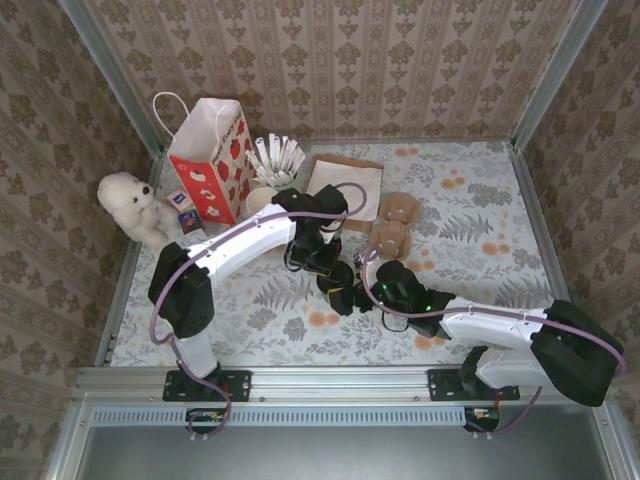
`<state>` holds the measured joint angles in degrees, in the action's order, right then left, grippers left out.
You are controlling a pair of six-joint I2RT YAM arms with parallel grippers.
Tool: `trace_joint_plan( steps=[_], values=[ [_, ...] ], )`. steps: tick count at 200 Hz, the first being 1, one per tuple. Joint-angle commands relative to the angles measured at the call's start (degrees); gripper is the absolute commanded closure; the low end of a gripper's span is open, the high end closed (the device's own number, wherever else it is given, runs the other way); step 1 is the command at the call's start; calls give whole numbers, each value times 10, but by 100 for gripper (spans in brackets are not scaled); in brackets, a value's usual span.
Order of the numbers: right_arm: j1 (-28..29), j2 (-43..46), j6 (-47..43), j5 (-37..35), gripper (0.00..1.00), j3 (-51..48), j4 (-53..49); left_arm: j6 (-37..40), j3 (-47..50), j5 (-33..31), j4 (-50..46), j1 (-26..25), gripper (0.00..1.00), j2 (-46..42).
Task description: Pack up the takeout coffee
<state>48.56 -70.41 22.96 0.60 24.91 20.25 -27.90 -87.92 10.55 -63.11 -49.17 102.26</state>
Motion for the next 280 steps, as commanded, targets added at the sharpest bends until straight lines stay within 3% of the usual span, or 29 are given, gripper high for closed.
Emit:
trace_joint_plan(
  steps=[1, 72, 151, 192, 217, 251, 280],
  values=[
    [-1, -26, 12, -84, 1, -31, -89, -13, 53, 17, 11, -17, 100, 39],
    [2, -21, 37, -126, 1, -43, -158, -8, 60, 20, 18, -18, 100, 45],
    [-3, 95, 24, -143, 1, -64, -205, -1, 50, 12, 16, -17, 100, 45],
    [-1, 118, 17, -72, 1, -52, -179, 3, 49, 16, 16, -17, 100, 44],
    [-2, 132, 10, -67, 1, -42, -157, 0, 44, 12, 13, -17, 100, 45],
    [-1, 109, -3, -64, 1, -36, -147, -2, 40, 15, 15, -19, 100, 48],
    [-1, 59, 37, -78, 1, -59, -133, -3, 41, 11, 15, -21, 100, 47]
  ],
)
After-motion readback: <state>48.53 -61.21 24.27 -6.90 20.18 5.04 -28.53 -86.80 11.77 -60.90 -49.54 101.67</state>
